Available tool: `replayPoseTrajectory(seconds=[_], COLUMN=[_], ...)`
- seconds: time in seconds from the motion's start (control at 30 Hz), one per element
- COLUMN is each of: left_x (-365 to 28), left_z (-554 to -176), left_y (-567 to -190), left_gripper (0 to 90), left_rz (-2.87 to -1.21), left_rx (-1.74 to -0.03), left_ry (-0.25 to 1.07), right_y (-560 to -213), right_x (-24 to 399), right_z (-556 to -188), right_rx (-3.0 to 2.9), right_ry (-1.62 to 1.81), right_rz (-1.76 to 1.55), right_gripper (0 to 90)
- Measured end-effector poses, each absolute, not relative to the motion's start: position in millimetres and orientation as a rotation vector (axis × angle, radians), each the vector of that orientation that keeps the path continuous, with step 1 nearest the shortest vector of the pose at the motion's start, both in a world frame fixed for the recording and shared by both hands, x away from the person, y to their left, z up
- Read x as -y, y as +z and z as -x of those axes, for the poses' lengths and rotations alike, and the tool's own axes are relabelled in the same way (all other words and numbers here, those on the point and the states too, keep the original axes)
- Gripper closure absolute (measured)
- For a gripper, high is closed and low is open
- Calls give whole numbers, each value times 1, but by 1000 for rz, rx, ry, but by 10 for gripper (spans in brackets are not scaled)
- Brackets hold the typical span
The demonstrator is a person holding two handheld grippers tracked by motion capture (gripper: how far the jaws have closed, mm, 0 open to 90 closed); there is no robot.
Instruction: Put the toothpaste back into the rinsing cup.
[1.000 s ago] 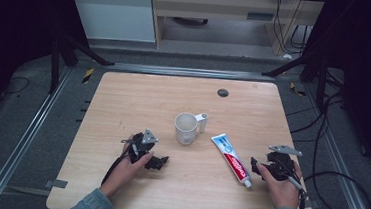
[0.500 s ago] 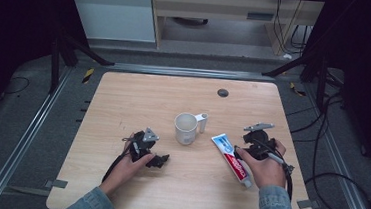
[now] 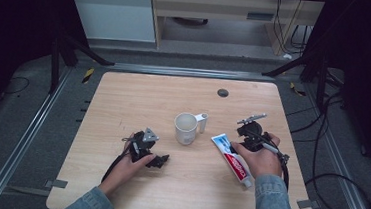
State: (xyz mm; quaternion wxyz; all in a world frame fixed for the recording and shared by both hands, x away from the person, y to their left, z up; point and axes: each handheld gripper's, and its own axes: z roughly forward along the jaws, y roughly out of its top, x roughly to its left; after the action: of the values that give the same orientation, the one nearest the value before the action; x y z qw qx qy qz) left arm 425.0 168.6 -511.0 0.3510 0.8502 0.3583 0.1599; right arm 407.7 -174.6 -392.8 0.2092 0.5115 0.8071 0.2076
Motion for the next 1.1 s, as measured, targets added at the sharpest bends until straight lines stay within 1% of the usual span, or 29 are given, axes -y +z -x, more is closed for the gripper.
replayPoseTrajectory(seconds=[0.13, 0.3, 0.5, 0.67, 0.87, 1.1], left_x=[-169, -169, -169, -169, -169, -169], left_z=[-425, -425, -425, -425, -426, -425], left_y=[-511, -511, -511, -511, -511, -511], left_gripper=[0, 0, 0, 0, 0, 0], left_rz=[-2201, -2202, -2204, -2205, -2206, -2206], left_rx=[-928, -929, -924, -924, -921, -921], left_ry=[415, 415, 414, 414, 412, 412], right_y=[-395, -398, -400, -401, -404, -415], right_x=[170, 163, 154, 152, 149, 140], right_z=[-410, -412, -413, -416, -419, -425], right_rx=[-2255, -2283, -2323, -2358, -2395, -2465], right_ry=[569, 556, 526, 479, 446, 386], right_rz=[-1432, -1429, -1415, -1425, -1429, -1419], right_gripper=[310, 322, 378, 403, 385, 380])
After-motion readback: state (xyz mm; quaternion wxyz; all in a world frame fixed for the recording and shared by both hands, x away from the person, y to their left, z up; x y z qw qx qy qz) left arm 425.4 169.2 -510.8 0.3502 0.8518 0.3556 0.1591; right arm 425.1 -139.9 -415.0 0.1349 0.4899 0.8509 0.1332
